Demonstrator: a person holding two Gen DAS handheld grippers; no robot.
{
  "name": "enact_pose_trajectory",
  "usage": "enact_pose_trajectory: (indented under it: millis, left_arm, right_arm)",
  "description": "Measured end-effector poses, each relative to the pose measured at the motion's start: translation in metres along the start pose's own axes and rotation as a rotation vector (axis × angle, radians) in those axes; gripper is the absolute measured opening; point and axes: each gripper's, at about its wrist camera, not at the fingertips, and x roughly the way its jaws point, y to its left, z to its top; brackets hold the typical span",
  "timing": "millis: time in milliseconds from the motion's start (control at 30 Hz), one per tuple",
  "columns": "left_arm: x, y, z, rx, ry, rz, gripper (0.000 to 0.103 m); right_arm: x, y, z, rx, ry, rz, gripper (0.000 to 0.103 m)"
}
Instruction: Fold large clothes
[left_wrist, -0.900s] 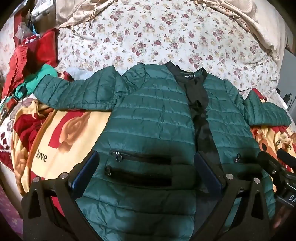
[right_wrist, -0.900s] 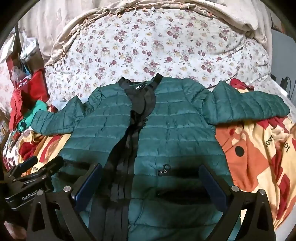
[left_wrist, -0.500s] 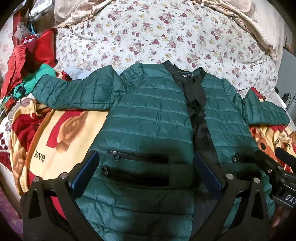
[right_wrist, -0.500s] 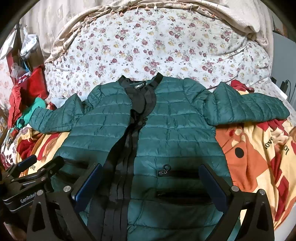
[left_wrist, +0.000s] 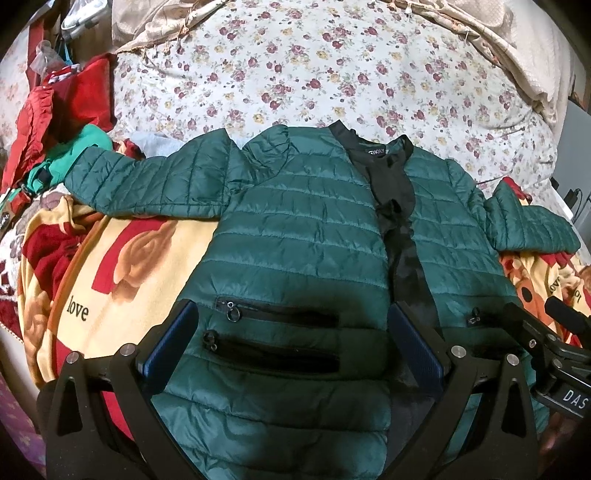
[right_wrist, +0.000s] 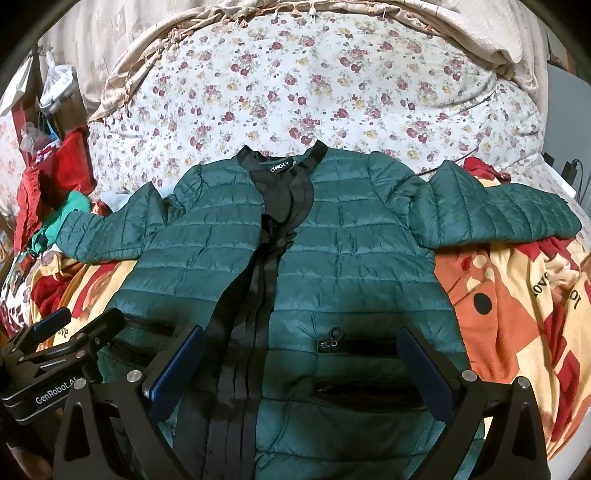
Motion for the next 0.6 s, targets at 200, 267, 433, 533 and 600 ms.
enact_pose_trajectory:
  millis: [200,267,433,533,600]
  left_arm:
    - [0.0046,0.0001,0.0007,0.017,0.008,0.005,0.102]
    - [0.0061,-0.0008,0.0004,0.036,0.007,0.020,0.102]
    - [0.0063,-0.0030,-0.0013,0.041,-0.023,0.027,0.102]
    - [0.0062,-0.0028,-0.0013,0.024,-0.022,0.019,0.102]
    - [0.0066,-0.0024,-0.0015,0.016,-0.022,0.018,0.102]
  right_arm:
    - [0.0013,0.0038,-0.0011,-0.037,0.032,-0.054,0.103]
    - [0.0029,0.0038,-0.0001,-0.040,0.042,-0.058,0.103]
    - [0.0072,0.0040,0.0000,-0.032,0.036,-0.042,0.103]
    - [0.0084,0.0035,-0.0002,-0.028,0.030,-0.035,0.103]
    - [0.0092,0.0027,-0.0006,-0.023,0.028,-0.031,0.103]
